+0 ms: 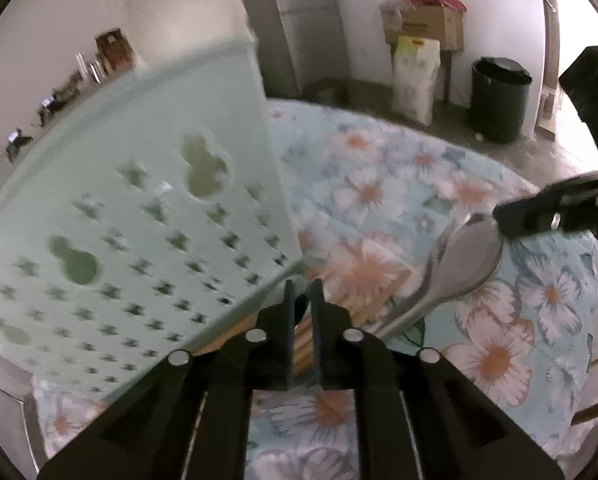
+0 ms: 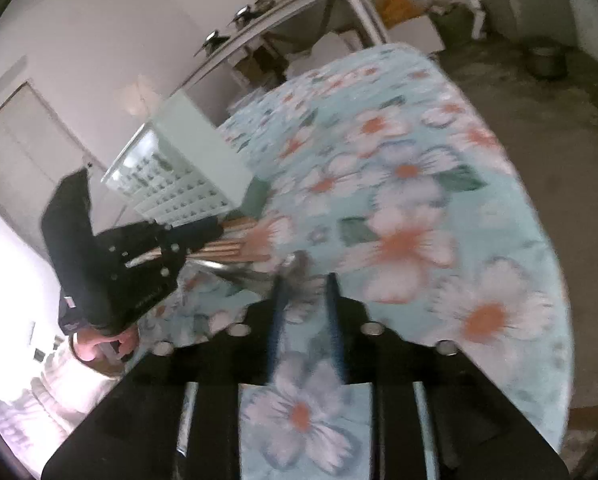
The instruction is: Organize utensils
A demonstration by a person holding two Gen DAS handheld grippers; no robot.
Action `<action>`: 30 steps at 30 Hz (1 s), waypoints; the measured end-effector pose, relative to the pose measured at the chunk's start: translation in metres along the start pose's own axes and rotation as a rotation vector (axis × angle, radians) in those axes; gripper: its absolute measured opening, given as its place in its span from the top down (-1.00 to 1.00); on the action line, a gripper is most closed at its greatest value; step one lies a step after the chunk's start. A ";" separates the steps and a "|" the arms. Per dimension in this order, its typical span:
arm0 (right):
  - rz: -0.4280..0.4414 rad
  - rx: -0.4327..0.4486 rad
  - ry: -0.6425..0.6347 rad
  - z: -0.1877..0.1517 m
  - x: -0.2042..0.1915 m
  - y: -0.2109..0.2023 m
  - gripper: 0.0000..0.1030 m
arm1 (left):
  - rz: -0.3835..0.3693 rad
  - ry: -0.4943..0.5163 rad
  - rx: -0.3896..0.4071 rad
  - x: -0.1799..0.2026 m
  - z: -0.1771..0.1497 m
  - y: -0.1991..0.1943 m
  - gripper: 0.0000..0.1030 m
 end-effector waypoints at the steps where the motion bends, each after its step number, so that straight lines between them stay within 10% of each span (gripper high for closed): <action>1: 0.001 -0.011 -0.003 0.001 -0.002 0.004 0.32 | 0.003 -0.021 0.022 -0.004 0.000 -0.008 0.89; 5: 0.005 -0.040 0.063 0.002 0.003 0.024 0.30 | 0.040 -0.103 0.110 -0.021 -0.007 -0.046 0.92; 9: 0.007 -0.014 0.091 0.002 0.006 0.028 0.89 | 0.080 -0.251 0.213 -0.051 -0.021 -0.098 0.97; 20: -0.007 0.172 -0.005 0.024 -0.015 -0.035 0.96 | 0.111 -0.633 0.306 -0.143 -0.075 -0.223 0.98; 30: 0.023 0.129 -0.036 0.024 -0.029 -0.027 0.96 | -0.132 -1.162 0.157 -0.238 -0.149 -0.122 0.95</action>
Point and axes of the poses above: each gripper's, at about its wrist camera, not at the fingertips, and y roughly the way its jaws point, x to its right, z to its top, the point moved 1 cm from there along y, roughly the way its jaws point, and after that the axes turned 10 degrees about y, right-handed, at the moved point
